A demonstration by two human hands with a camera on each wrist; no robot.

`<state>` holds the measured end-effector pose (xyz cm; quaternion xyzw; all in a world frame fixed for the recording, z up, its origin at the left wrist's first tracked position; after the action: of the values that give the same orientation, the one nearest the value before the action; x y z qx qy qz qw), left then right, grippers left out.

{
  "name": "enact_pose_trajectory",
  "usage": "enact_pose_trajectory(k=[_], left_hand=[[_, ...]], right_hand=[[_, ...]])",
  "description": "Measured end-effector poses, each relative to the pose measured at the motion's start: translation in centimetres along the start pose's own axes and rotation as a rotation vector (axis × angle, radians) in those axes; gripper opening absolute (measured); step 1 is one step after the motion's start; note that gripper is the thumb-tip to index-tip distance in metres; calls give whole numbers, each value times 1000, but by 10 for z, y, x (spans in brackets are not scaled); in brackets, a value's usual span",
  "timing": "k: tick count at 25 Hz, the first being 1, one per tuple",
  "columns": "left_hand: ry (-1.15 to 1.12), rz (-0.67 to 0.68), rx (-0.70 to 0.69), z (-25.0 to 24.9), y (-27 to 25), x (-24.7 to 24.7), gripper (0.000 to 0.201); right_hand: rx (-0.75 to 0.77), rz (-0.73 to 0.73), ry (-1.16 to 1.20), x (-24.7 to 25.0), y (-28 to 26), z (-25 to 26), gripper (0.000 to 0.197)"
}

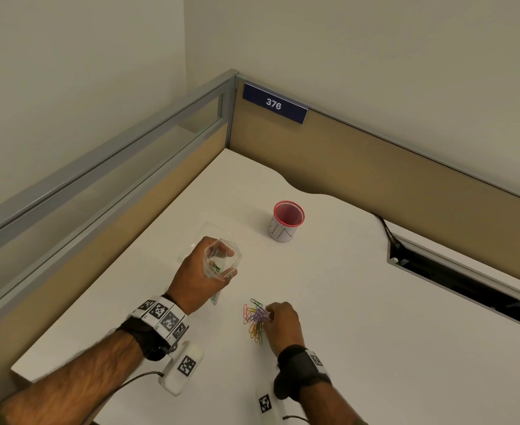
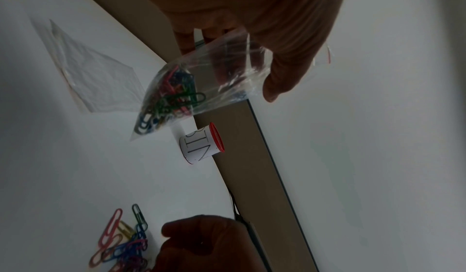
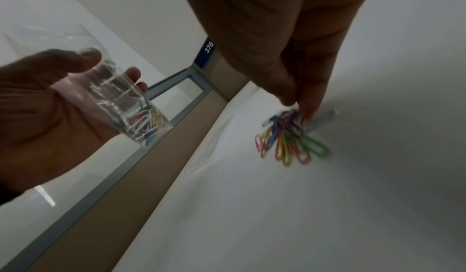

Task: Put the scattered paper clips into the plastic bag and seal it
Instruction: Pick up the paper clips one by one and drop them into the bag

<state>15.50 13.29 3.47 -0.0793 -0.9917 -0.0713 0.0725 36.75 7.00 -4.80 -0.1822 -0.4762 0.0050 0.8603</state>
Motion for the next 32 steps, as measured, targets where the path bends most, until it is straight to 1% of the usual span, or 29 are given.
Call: enact_pose_trajectory(k=[3, 6, 9, 12, 13, 15, 16, 17, 18, 21, 23, 28, 30, 32], left_hand=[[0, -11, -3, 0, 0, 4, 39], [9, -20, 5, 2, 0, 7, 38], [-2, -15, 9, 4, -2, 6, 38], [-14, -3, 16, 6, -4, 2, 37], [-11, 0, 21, 7, -4, 0, 37], [-5, 1, 28, 9, -3, -1, 38], [-3, 4, 27, 9, -4, -1, 37], [-2, 6, 26, 8, -4, -2, 38], [0, 12, 26, 8, -4, -3, 38], [2, 18, 25, 7, -3, -5, 38], [9, 16, 29, 8, -3, -4, 38], [34, 7, 45, 8, -2, 1, 41], [41, 2, 49, 7, -1, 1, 43], [45, -7, 58, 7, 0, 0, 42]], right_hand=[[59, -11, -49, 12, 15, 4, 32], [185, 89, -222, 8, 17, 11, 40], [329, 113, -349, -4, 10, 15, 33], [347, 145, -321, -6, 1, 12, 29], [332, 167, -296, -5, -1, 10, 34], [310, 209, -271, -4, -5, 9, 60], [306, 222, -298, -5, -7, 10, 70], [313, 221, -335, -7, -8, 12, 72], [324, 208, -361, -9, -8, 15, 65], [358, 133, -361, -13, -5, 21, 31], [367, 101, -358, -14, 0, 23, 19], [374, 115, -400, -12, 14, 29, 12], [399, 113, -436, -10, 17, 32, 11], [389, 98, -436, -5, 18, 30, 13]])
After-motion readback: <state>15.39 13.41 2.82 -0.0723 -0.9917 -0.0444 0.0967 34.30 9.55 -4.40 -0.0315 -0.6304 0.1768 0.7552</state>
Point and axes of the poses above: each hand's wrist, its own y-axis towards the middle knuckle, its own x-axis out of the back of the hand, z = x × y, the point moved 5 cm from there along y, towards the middle knuckle, and after that the axes turned 1 degree about x, right-handed, at the moved point
